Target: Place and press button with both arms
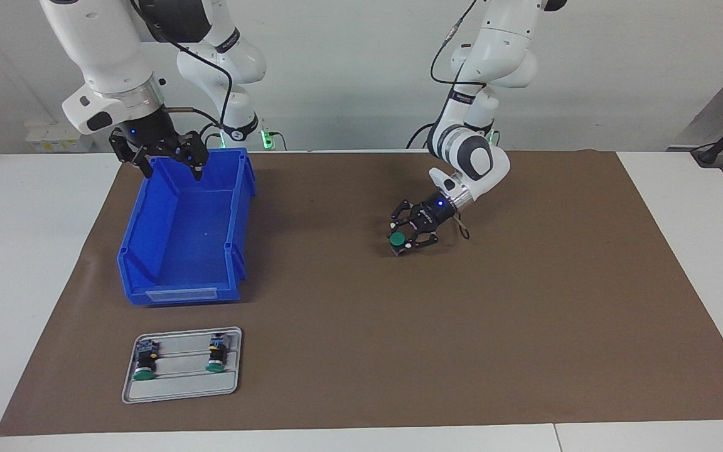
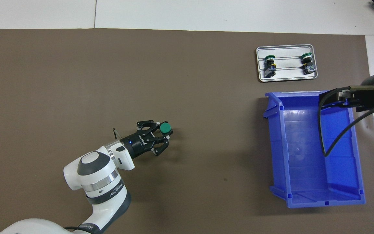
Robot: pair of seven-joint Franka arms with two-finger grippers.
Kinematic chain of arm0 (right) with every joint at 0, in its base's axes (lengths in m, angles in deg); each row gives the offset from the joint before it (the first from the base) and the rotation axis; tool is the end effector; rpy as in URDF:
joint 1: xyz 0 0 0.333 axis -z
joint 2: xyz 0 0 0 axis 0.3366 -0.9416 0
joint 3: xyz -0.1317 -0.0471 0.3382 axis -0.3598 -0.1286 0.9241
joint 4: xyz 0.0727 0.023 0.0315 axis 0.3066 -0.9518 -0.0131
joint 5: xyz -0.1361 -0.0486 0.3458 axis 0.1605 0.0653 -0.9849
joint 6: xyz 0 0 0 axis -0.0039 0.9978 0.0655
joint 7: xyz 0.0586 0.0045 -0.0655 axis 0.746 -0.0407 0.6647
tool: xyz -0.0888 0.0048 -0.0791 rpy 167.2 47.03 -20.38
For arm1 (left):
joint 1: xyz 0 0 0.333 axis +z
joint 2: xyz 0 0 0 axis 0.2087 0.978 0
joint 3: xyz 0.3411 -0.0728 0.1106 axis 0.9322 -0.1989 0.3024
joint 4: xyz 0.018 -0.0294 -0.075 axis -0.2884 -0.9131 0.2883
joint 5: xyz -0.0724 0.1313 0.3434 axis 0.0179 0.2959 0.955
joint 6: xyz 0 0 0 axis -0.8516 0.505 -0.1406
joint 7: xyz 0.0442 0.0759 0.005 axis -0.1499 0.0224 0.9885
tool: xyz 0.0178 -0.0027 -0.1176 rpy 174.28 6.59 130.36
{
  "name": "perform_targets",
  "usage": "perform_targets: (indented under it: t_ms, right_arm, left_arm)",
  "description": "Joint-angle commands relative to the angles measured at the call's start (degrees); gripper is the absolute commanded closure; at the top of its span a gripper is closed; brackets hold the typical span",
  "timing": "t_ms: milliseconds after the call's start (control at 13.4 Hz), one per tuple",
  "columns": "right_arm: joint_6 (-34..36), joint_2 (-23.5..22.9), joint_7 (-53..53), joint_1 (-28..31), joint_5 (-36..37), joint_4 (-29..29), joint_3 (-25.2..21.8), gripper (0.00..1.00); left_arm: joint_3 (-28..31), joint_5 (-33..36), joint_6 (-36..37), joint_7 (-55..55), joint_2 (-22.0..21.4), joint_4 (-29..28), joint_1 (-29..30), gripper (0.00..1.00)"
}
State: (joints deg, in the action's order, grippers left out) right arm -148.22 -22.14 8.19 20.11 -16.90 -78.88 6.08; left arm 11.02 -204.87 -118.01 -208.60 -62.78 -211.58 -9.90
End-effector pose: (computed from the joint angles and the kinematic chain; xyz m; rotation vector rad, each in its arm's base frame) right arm 0.5338 0.0323 0.6557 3.1211 -0.1312 -0.0059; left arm 0.4420 -0.2555 0.3118 1.9263 -0.8456 1.1424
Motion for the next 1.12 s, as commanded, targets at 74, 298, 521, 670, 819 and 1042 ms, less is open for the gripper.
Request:
perform_targets:
  t_ms: [74,298,521,670,819,1042]
  right_arm:
    - [-0.1,1.2,1.5,1.1,-1.2,-1.2,0.5,0.00]
    - [-0.1,1.2,1.5,1.1,-1.2,-1.2,0.5,0.00]
    - [-0.1,1.2,1.5,1.1,-1.2,-1.2,0.5,0.00]
    - [-0.1,1.2,1.5,1.1,-1.2,-1.2,0.5,0.00]
    - [-0.1,1.2,1.5,1.1,-1.2,-1.2,0.5,0.00]
    - [-0.1,1.2,1.5,1.1,-1.2,-1.2,0.5,0.00]
  left_arm:
    - [0.9,-3.4,0.3,-1.3,1.2,2.7,-0.4,1.00]
    - [1.0,-3.5,-0.1,-2.1,2.0,2.7,-0.2,1.00]
    - [1.0,-6.2,0.9,-2.3,2.2,3.6,0.4,1.00]
    - [0.9,-7.1,0.5,-2.3,2.6,5.9,0.5,1.00]
    - [0.9,-8.1,-0.4,-2.3,4.7,8.6,0.4,1.00]
    - [0.8,-8.1,-3.7,-2.3,7.6,12.0,0.0,1.00]
